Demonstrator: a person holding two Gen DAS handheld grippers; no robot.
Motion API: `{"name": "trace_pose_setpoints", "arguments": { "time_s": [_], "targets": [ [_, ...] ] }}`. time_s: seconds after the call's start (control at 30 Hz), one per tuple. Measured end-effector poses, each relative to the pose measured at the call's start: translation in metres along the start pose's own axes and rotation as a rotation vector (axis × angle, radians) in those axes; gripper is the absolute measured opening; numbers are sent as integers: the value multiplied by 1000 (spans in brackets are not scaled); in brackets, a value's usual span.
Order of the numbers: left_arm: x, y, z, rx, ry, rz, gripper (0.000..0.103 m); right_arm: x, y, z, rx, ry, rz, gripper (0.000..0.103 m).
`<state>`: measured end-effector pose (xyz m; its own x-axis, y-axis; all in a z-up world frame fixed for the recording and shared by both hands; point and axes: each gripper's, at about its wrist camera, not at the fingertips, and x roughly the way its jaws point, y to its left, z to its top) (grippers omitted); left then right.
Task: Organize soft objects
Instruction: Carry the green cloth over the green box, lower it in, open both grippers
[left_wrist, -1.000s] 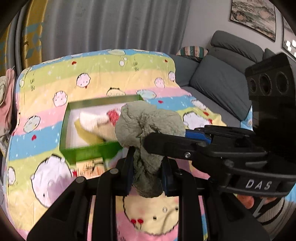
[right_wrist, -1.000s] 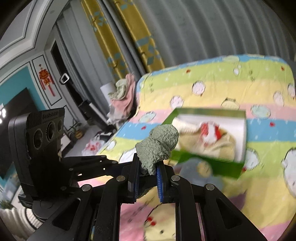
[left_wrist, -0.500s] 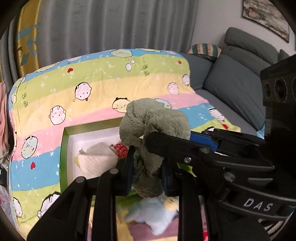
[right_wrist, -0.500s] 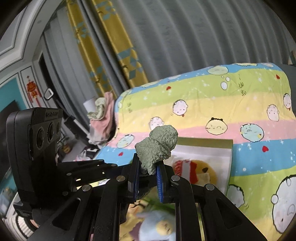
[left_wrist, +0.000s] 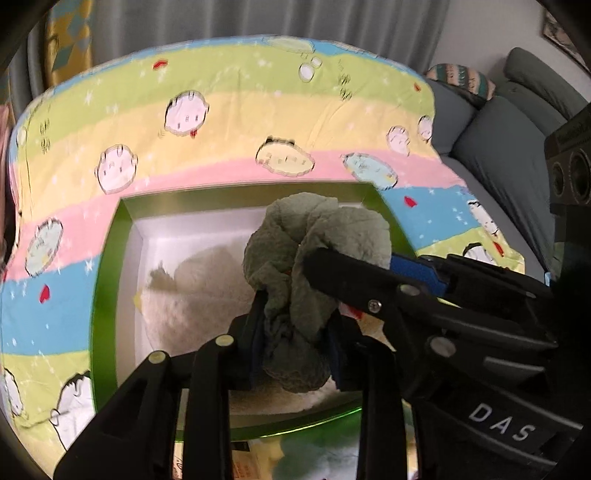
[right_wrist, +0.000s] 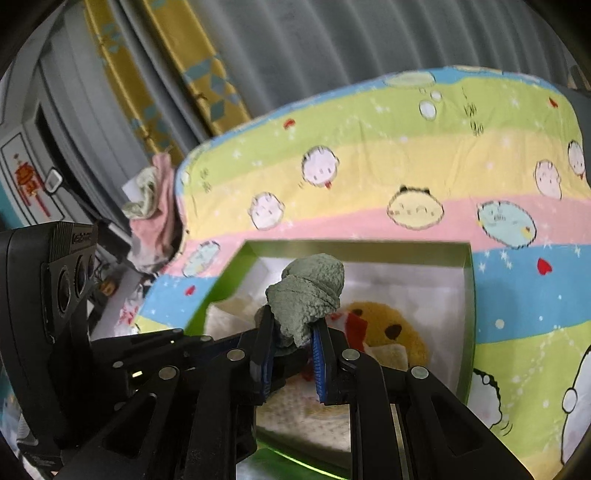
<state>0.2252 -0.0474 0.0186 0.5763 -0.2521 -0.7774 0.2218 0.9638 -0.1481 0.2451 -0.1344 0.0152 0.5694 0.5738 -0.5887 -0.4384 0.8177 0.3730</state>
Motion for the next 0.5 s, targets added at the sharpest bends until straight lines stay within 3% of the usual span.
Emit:
{"name": "trace_pose_setpoints", "arguments": {
  "time_s": [0.03, 0.1, 0.17, 0.23, 0.4, 0.47, 0.5],
  "targets": [
    [3, 1, 0, -5, 11, 1, 36, 3, -1, 0, 2, 13, -7, 20],
    [8, 3, -2, -13, 33, 6, 50, 6, -4, -1, 3, 34, -39, 43],
    [8, 4, -1, -20, 37, 3, 73, 5, -8, -1, 11, 39, -60, 60],
    [6, 4, 1, -26, 39, -14, 81, -1, -14, -1, 24, 28, -62, 63],
    [-6, -2, 1, -9, 38, 17, 87, -24, -28, -1, 78, -2, -78, 63],
    [-12, -1, 0, -22, 40, -15, 102, -39, -32, -3, 100, -24, -79, 63],
    [-18, -1, 0, -34, 31, -37, 102, -44, -32, -3, 107, -33, -81, 63]
  ]
}}
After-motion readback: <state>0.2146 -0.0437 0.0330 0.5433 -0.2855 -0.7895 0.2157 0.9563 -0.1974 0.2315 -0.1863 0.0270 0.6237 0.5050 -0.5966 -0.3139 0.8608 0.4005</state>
